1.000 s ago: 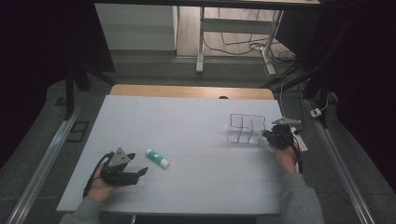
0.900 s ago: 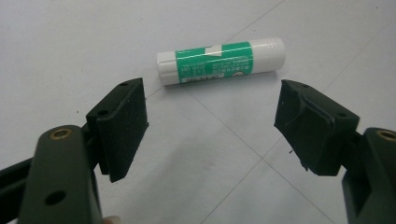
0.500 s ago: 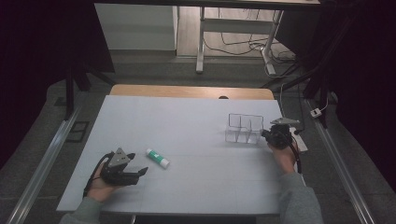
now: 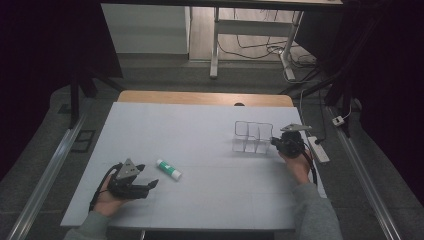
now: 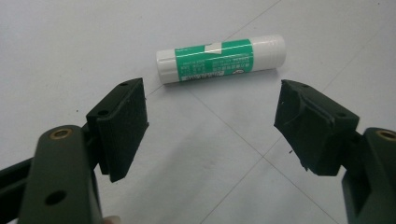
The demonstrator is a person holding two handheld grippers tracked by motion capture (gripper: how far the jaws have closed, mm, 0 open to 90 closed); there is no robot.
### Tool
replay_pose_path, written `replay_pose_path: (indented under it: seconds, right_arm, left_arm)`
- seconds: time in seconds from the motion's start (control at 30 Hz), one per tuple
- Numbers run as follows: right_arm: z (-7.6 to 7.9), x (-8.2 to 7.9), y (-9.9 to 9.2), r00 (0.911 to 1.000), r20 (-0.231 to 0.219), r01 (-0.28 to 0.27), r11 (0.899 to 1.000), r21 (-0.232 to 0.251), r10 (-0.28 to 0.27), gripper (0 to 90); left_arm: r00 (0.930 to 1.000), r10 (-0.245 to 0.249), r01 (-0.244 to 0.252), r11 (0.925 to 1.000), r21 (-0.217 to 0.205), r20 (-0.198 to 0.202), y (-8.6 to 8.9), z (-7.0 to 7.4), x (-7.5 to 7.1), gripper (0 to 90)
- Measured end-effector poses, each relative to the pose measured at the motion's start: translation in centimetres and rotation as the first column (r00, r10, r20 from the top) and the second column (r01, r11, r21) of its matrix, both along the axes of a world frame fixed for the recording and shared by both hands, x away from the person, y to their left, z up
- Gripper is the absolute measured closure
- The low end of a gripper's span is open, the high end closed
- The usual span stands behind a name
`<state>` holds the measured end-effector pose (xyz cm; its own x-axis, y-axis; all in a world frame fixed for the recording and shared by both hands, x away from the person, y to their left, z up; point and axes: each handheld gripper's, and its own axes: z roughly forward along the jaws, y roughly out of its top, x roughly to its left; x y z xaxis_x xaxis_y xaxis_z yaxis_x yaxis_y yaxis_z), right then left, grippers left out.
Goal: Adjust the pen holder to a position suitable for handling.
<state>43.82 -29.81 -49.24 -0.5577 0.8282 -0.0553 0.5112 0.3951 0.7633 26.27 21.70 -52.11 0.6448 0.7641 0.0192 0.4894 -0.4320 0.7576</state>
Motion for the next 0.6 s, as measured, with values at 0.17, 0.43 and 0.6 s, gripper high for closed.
replay_pose_path:
  seconds: [0.17, 0.43, 0.6]
  right_arm:
    - [0.0, -0.1, 1.3, 0.9995, 0.001, -0.032, 0.999, -0.005, 0.032, 89.3]
    - [0.0, 0.1, 2.6, 0.9988, -0.018, -0.046, 0.999, -0.024, 0.045, 89.3]
    - [0.5, 0.2, 3.9, 0.9978, -0.010, -0.066, 0.998, -0.022, 0.066, 89.3]
  left_arm:
    - [1.0000, 0.002, -0.002, 1.0000, 0.000, 0.001, 0.0, 0.0, -0.1, 25.4]
    - [1.0000, 0.004, -0.004, 1.0000, 0.001, 0.000, 0.0, 0.0, 0.0, 25.4]
    - [1.0000, 0.003, -0.003, 1.0000, 0.001, -0.001, 0.0, 0.0, 0.0, 25.5]
